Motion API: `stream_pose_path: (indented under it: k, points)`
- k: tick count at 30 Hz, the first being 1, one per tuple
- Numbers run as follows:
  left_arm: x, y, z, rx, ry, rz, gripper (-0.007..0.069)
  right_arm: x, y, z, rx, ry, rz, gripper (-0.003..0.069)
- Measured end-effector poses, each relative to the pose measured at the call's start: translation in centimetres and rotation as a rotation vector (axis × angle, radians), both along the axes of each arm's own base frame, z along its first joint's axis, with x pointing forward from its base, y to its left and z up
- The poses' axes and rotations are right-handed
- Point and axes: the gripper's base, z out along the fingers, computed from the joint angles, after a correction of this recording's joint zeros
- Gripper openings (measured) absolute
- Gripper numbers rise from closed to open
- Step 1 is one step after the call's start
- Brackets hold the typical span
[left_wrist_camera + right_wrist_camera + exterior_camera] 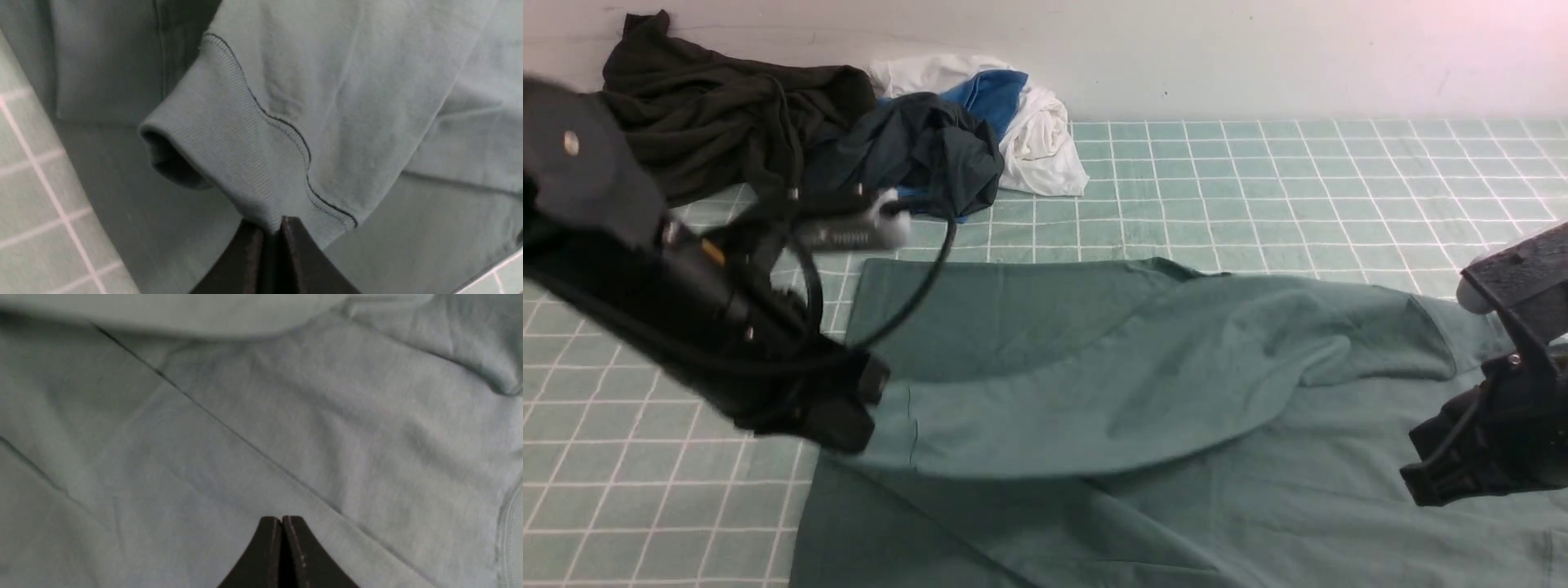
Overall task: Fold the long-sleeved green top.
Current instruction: Use the left arm to drag and drop the cuff onto the cuff closest to the left arm
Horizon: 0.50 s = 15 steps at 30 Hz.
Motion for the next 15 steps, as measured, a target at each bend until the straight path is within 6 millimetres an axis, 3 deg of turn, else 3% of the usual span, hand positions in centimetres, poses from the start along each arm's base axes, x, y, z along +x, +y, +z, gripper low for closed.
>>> stream_pose_path:
  k: [3, 7, 10, 11, 15]
  points:
    - [-2.2, -0.1, -2.8, 0.025, 0.029, -0.008, 0.0033, 0.0, 0.0, 0.1, 0.002, 0.010, -0.002, -0.0018]
    - [-3.1, -0.2, -4.3, 0.046, 0.033, -0.057, 0.0113, -0.6, 0.0, 0.2, 0.015, 0.054, -0.009, -0.0018]
    - [-3.2, -0.2, -4.3, 0.050, 0.024, -0.089, 0.0192, -1.4, 0.0, 0.9, 0.034, 0.080, -0.012, -0.0018]
    - [-3.3, -0.3, -3.9, 0.050, 0.026, -0.131, 0.0280, -2.0, 0.0, 1.8, 0.058, 0.087, -0.006, -0.0018]
    - [-4.4, -1.0, -2.7, 0.061, 0.034, -0.320, 0.0368, -3.6, 0.1, 3.3, 0.112, 0.098, 0.033, -0.0018]
